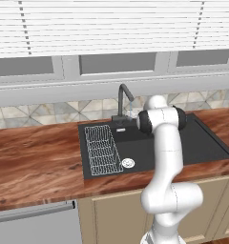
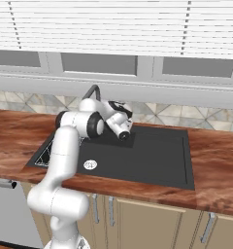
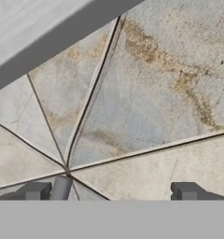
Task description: Soak the sponge with water for a few seconds and then drop it inside the sink.
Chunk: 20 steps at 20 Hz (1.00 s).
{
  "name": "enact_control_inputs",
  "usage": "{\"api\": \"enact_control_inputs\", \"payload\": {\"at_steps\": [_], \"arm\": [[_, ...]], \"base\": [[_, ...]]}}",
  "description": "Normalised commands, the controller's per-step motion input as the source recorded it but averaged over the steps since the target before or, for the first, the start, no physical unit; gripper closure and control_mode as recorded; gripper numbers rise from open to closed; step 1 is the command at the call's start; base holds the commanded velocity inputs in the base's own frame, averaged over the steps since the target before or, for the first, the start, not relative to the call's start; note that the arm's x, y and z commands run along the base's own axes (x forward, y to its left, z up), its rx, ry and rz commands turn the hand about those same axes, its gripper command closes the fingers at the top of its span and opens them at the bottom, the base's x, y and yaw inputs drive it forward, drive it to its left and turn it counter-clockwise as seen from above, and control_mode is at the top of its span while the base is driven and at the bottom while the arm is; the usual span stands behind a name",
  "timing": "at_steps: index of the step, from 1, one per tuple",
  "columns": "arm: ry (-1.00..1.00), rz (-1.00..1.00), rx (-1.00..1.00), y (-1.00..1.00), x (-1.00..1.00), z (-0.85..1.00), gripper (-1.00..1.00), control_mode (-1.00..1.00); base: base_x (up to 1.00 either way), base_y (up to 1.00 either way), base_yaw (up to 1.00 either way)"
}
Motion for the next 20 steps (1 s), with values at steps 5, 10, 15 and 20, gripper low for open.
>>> {"api": "enact_control_inputs", "payload": {"at_steps": [5,10,15,20], "arm": [[0.0,-0.01,0.08,-0.34,0.0,-0.56,-1.0,-1.0],[0.0,-0.01,0.07,-0.35,0.0,-0.45,-1.0,-1.0],[0.0,0.0,0.03,-0.19,0.0,0.05,-1.0,-1.0],[0.0,0.0,0.08,-0.39,0.0,0.2,-1.0,-1.0]], "base": [[0.0,0.0,0.0],[0.0,0.0,0.0],[0.0,0.0,0.0],[0.0,0.0,0.0]]}}
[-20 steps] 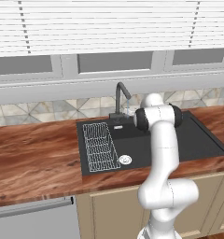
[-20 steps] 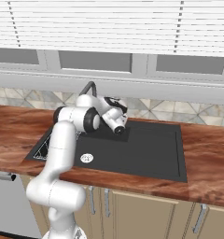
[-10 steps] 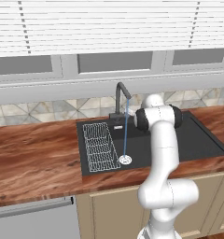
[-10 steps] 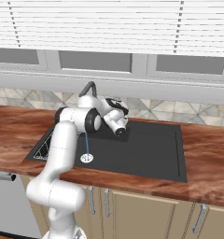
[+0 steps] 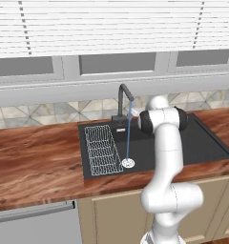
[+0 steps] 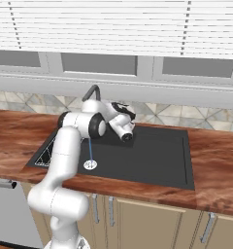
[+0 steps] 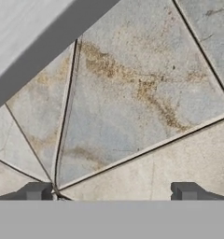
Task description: Soak the sponge with water for a few seconds and then drop it inside the sink.
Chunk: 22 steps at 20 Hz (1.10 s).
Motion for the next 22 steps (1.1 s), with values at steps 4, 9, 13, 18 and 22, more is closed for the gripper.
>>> {"api": "enact_control_inputs", "payload": {"at_steps": [4,9,13,18,22], "arm": [[0.03,-0.01,0.09,-0.42,-0.02,0.36,-1.0,-1.0],[0.11,-0.01,0.1,-0.36,-0.07,0.31,-1.0,-1.0],[0.18,-0.02,0.11,-0.35,-0.22,0.06,-1.0,-1.0],[0.21,-0.03,0.09,-0.32,-0.35,0.0,-1.0,-1.0],[0.2,-0.04,0.0,-0.28,-0.33,0.06,-1.0,-1.0]], "base": [[0.0,0.0,0.0],[0.0,0.0,0.0],[0.0,0.0,0.0],[0.0,0.0,0.0],[0.0,0.0,0.0]]}}
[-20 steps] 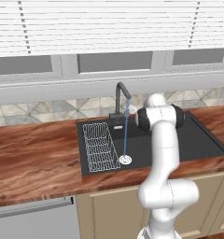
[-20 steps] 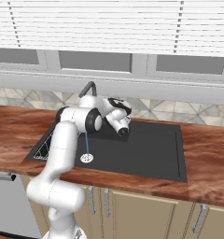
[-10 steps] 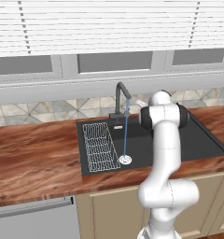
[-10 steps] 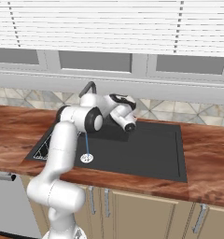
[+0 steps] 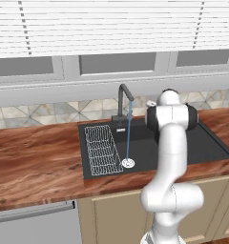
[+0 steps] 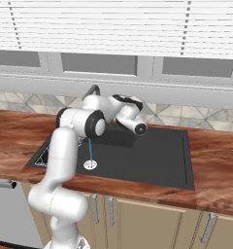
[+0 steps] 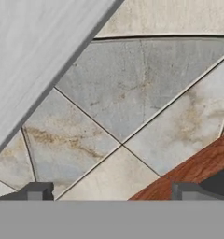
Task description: Soak the sponge with water for a few seconds and then drop it inside the sink.
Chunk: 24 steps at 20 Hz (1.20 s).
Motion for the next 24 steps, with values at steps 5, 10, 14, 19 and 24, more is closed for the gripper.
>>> {"api": "enact_control_inputs", "payload": {"at_steps": [5,10,14,19,24], "arm": [[0.17,0.0,0.0,-0.25,-0.17,0.26,-1.0,-1.0],[0.08,0.0,-0.02,-0.15,-0.34,0.16,-1.0,-1.0],[0.0,0.0,-0.07,-0.13,-0.46,0.09,-1.0,-1.0],[0.0,0.03,-0.11,-0.12,-0.58,0.06,-1.0,-1.0],[0.0,0.14,-0.12,-0.11,-0.75,0.14,-1.0,-1.0]], "base": [[0.0,0.0,0.0],[0.0,0.0,0.0],[0.0,0.0,0.0],[0.0,0.0,0.0],[0.0,0.0,0.0]]}}
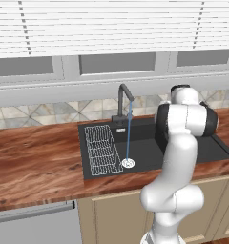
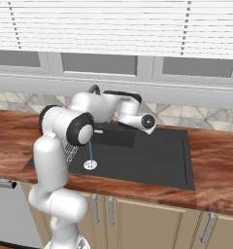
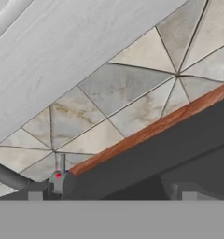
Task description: Soak the sponge with water for a few seconds and then drop it inside the sink.
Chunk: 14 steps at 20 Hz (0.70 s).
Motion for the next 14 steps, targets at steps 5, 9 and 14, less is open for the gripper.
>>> {"api": "enact_control_inputs", "payload": {"at_steps": [5,9,14], "arm": [[0.0,0.18,-0.12,-0.08,-0.68,0.16,-1.0,-1.0],[0.04,0.14,-0.13,-0.28,-0.54,0.39,-1.0,-1.0],[0.12,0.08,-0.09,-0.24,-0.33,0.49,-1.0,-1.0]], "base": [[0.0,0.0,0.0],[0.0,0.0,0.0],[0.0,0.0,0.0]]}}
